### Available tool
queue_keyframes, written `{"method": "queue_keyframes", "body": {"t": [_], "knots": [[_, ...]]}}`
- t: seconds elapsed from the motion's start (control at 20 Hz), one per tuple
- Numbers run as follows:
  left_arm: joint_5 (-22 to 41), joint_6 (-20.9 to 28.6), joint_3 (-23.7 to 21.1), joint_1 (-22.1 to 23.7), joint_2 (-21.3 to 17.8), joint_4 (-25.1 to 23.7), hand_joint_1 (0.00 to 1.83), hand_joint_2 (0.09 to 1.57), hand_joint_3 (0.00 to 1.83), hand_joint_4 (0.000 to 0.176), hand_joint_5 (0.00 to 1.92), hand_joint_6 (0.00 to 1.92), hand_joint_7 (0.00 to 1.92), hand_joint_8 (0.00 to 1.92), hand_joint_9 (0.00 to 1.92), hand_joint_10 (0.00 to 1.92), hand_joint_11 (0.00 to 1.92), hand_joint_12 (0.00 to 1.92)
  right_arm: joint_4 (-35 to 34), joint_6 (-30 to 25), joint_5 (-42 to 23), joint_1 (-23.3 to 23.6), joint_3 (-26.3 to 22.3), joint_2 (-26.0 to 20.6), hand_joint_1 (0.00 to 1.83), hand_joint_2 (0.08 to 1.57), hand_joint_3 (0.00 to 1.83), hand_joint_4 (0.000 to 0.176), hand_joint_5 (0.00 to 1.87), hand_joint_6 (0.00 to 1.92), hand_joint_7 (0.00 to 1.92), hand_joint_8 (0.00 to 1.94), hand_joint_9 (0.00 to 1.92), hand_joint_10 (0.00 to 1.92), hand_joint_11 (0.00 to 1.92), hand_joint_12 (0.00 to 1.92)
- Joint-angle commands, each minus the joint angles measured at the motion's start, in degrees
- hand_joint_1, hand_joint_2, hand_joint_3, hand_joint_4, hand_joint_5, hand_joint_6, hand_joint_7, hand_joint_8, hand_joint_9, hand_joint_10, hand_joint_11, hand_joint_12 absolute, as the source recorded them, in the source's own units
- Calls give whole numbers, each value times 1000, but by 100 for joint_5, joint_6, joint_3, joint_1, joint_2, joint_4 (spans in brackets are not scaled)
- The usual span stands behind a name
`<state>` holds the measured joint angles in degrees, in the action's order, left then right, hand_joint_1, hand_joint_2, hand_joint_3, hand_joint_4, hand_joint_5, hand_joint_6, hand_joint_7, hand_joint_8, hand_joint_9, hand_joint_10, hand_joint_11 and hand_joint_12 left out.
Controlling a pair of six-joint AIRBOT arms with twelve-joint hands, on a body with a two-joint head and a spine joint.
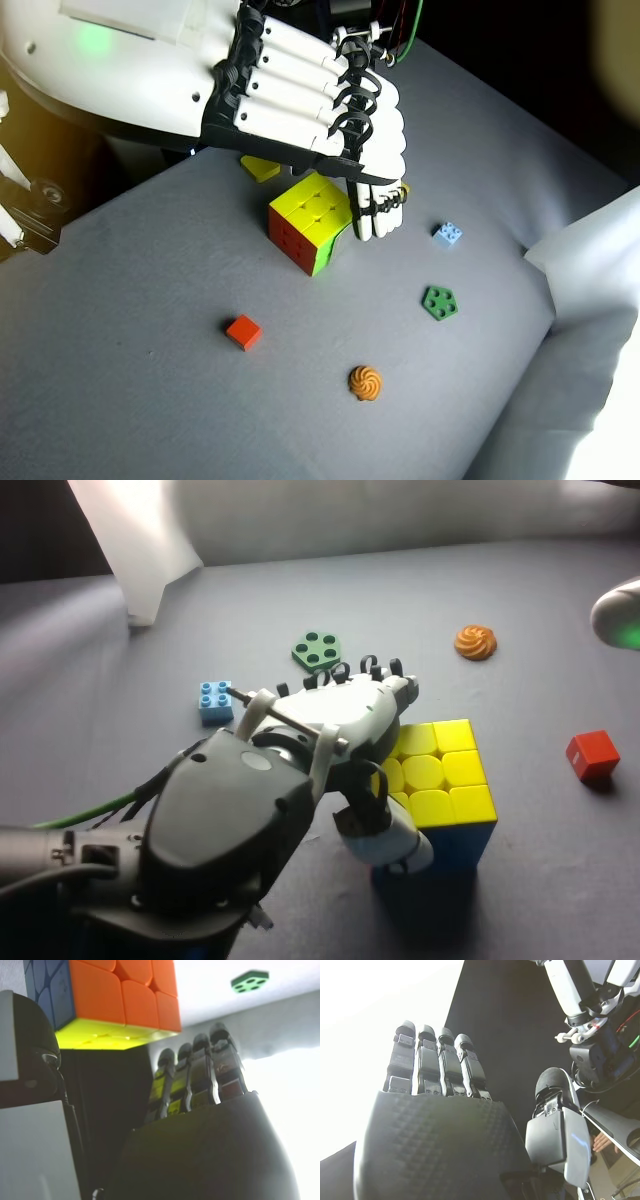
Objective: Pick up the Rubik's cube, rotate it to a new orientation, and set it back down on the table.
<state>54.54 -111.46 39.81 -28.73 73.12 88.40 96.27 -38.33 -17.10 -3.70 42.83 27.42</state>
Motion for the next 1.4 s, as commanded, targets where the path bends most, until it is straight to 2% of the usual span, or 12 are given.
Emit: {"method": "queue_keyframes", "body": {"t": [0.0, 0.15, 0.35, 0.45, 0.5, 0.6, 0.65, 0.8, 0.9, 1.05, 1.2, 1.35], "knots": [[116, -3, 36, 68, 41, -372, 1171, 865, 4, 0, 90, 7, 6, 1, 0, 0, 0, 325, -209, -25, 49, 111, -9, -4, 0, 1118, 0, 0, 82, 11, 66, 12, 26, 9, 19, 10], [116, -20, 142, 25, 150, -343, 1160, 844, 0, 0, 135, 5, 47, 2, 25, 2, 0, 461, -209, -24, 49, 116, -7, -6, 0, 1122, 0, 0, 87, 9, 81, 13, 39, 11, 18, 12], [116, -20, 209, -106, 233, -351, 1167, 849, 0, 0, 139, 4, 54, 2, 40, 4, 0, 509, -209, -24, 49, 121, -7, -7, 0, 1122, 0, 0, 106, 11, 107, 15, 66, 16, 44, 29], [115, -20, 243, -193, 267, -398, 1184, 843, 0, 0, 130, 6, 54, 7, 37, 8, 0, 546, -209, -24, 49, 123, -6, -10, 0, 1116, 0, 0, 126, 10, 127, 8, 90, 0, 1, 187], [112, -20, 263, -228, 284, -419, 1179, 846, 0, 0, 161, 13, 86, 11, 70, 16, 0, 616, -208, -24, 48, 124, -6, -10, 0, 1117, 0, 0, 96, 4, 93, 5, 56, 1, 0, 108], [71, -16, 317, -295, 321, -447, 1171, 856, 3, 0, 124, 0, 44, 2, 36, 0, 0, 531, -208, -24, 48, 127, -6, -11, 0, 1124, 0, 0, 134, 2, 128, 2, 91, 3, 0, 216], [51, -14, 342, -313, 338, -449, 1165, 845, 0, 0, 136, 5, 61, 5, 51, 5, 0, 586, -208, -24, 48, 128, -6, -12, 0, 1126, 1, 0, 103, 3, 92, 3, 56, 3, 0, 128], [-80, -9, 484, -364, 439, -479, 1173, 852, 0, 0, 138, 14, 51, 7, 32, 6, 0, 486, -208, -24, 48, 136, -7, -18, 0, 1129, 1, 0, 111, 3, 106, 4, 75, 6, 0, 224], [-118, 2, 556, -382, 506, -482, 1187, 854, 0, 0, 115, 3, 23, 4, 8, 3, 0, 407, -208, -24, 48, 138, -7, -20, 0, 1129, 1, 0, 89, 5, 82, 5, 52, 5, 0, 153], [-118, 11, 610, -407, 571, -502, 1165, 851, 0, 0, 135, 5, 53, 3, 44, 7, 0, 609, -208, -24, 47, 145, -7, -23, 0, 1131, 1, 0, 89, 0, 80, 0, 46, 1, 0, 107], [-118, 67, 634, -451, 610, -600, 1175, 860, 4, 0, 96, 2, 24, 2, 20, 4, 0, 524, -208, -24, 46, 153, -7, -25, 0, 1137, 2, 0, 81, 0, 62, 0, 37, 0, 0, 119], [-118, 67, 645, -448, 624, -612, 1175, 836, 0, 0, 159, 15, 83, 11, 77, 16, 0, 667, -208, -23, 46, 154, -7, -25, 0, 1134, 0, 0, 100, 3, 93, 6, 65, 6, 0, 206]]}}
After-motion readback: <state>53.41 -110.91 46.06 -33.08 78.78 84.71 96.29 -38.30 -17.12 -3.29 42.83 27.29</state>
